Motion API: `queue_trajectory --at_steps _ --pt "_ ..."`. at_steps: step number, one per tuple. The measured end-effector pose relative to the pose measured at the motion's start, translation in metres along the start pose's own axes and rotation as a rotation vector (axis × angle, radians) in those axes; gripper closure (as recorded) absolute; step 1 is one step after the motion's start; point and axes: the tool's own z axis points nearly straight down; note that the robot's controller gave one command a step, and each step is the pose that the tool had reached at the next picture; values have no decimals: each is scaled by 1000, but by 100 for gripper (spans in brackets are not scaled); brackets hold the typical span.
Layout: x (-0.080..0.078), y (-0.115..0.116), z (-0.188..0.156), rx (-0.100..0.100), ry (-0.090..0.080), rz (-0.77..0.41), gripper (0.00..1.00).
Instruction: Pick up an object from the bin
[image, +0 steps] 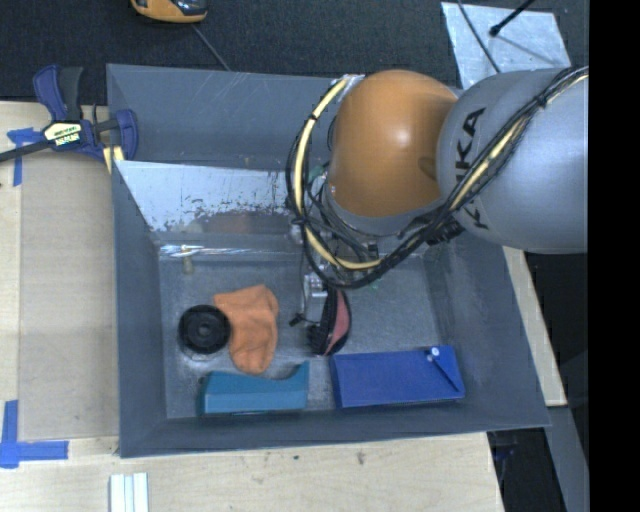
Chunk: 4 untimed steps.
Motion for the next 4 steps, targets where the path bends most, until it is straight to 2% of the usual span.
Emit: queue_trajectory --at_steps 1,2,3,4 --pt "-1 0 -5 -1 -8 2 0" --pt "0 9 42 0 -10 -180 0" --pt "-1 20 57 0 -7 -421 0" --pt "0 20 60 1 -7 -544 0"
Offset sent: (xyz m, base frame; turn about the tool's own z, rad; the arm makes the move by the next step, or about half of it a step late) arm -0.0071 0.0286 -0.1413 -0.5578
